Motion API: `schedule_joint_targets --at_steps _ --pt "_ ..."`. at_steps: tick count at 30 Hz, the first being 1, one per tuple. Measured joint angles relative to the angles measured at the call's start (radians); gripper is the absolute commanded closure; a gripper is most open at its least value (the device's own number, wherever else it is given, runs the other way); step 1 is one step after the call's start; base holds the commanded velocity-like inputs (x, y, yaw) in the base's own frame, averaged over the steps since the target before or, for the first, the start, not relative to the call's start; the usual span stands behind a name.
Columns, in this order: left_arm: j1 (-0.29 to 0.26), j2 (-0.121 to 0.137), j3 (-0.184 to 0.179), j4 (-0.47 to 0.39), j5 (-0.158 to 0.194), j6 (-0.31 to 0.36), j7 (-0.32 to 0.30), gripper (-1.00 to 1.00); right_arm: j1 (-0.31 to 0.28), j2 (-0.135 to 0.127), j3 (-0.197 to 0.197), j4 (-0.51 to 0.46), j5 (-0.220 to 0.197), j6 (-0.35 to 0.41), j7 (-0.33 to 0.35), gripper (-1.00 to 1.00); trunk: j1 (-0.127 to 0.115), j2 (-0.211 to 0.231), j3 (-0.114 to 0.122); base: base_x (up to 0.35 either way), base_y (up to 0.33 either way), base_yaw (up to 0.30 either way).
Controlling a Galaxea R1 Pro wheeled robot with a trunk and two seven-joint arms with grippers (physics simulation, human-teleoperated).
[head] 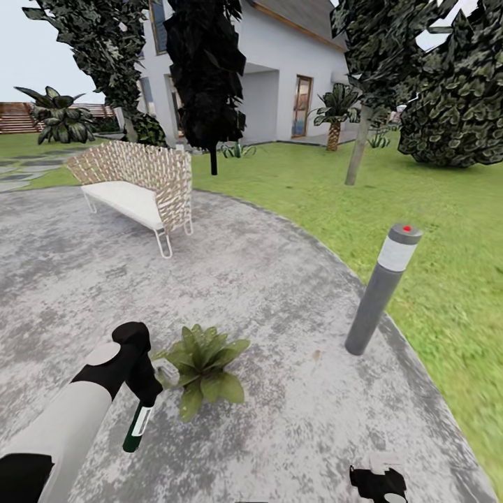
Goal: Pick up the pesticide atomizer in the garden and spray insectifuge to fully cover both potted plants in the garden.
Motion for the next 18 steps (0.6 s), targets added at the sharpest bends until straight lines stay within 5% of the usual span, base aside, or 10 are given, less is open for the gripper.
schedule_joint_targets --at_steps 18 --pt "0.004 0.001 -0.002 0.000 -0.001 0.004 0.000 1.00 0.000 0.002 0.000 0.000 0.000 0.000 0.000 -1.00 0.000 0.000 0.000 0.034 -0.267 0.267"
